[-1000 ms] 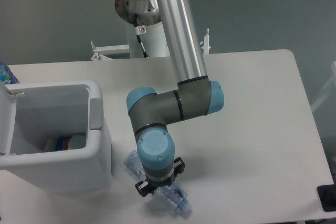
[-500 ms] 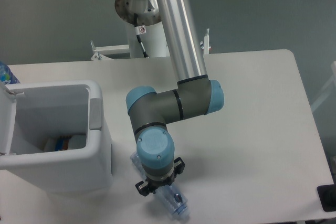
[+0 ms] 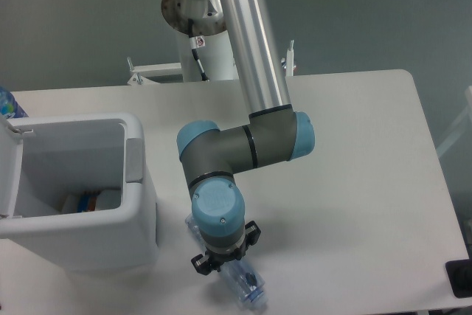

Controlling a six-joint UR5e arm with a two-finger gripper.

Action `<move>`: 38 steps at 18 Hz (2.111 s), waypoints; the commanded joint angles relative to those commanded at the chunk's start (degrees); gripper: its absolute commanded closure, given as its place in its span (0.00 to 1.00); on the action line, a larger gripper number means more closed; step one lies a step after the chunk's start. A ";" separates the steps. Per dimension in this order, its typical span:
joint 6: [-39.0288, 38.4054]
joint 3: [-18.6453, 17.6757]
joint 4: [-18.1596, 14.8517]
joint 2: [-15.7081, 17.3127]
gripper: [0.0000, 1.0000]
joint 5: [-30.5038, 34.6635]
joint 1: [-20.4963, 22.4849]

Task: Place the trash in the trash can
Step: 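Lower the gripper and close it around the bottle's middle, then lift the bottle and carry it over the white bin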

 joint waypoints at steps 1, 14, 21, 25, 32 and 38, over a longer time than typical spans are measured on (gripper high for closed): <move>0.00 -0.09 0.00 0.00 0.36 0.09 0.09; 0.44 -0.26 0.09 0.52 0.52 0.70 0.00; 2.28 -0.35 -0.18 2.72 0.52 0.53 0.09; 2.55 1.57 1.66 3.77 0.52 0.27 0.26; 1.85 6.23 14.41 10.63 0.52 -11.76 3.87; 1.05 10.63 23.63 14.49 0.52 -19.68 6.15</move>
